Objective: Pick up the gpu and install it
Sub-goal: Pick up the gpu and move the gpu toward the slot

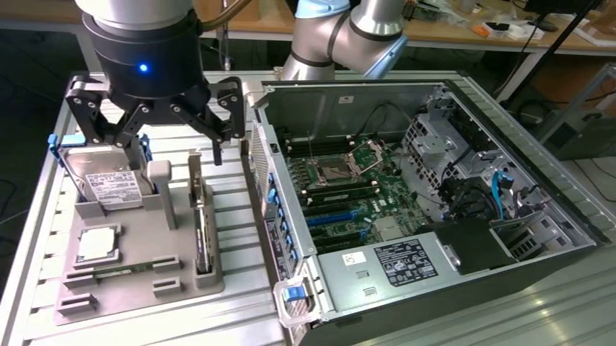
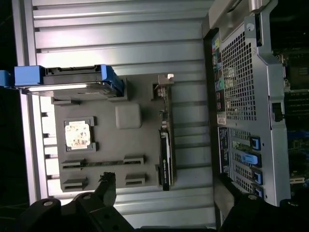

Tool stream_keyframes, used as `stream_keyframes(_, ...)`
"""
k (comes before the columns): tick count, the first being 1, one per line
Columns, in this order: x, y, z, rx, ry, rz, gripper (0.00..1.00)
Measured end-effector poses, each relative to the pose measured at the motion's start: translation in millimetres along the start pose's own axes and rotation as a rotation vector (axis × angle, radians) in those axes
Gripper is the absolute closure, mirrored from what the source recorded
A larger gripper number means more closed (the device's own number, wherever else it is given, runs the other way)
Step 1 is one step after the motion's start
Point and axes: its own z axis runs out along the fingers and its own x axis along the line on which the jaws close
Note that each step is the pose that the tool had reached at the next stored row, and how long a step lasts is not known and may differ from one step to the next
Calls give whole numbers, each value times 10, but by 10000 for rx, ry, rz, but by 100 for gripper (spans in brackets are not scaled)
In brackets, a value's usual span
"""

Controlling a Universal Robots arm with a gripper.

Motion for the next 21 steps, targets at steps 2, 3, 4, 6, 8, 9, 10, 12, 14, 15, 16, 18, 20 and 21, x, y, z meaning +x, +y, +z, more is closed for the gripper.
stream_keyframes(2,0,-7,38,0,0,-2,10)
stream_keyframes(3,0,-11,54,0,0,-2,10)
stream_keyframes(4,0,-15,88,0,0,-2,10)
stream_keyframes(6,-2,-17,126,0,0,-2,10)
stream_keyframes(8,-4,-18,161,-6,-1,-2,10)
stream_keyframes(9,-5,-19,181,-15,1,-2,10)
stream_keyframes(10,-5,-20,193,-19,1,-1,10)
stream_keyframes(12,-4,-21,227,-26,3,0,10)
stream_keyframes(14,-3,-23,264,-30,1,-1,10)
stream_keyframes(15,-2,-24,283,-30,2,-1,11)
stream_keyframes(16,-2,-25,300,-29,2,-1,18)
stream_keyframes(18,-1,-27,338,-30,2,-1,24)
stream_keyframes(20,1,-30,378,-30,3,-1,30)
stream_keyframes(21,1,-33,397,-30,2,-2,37)
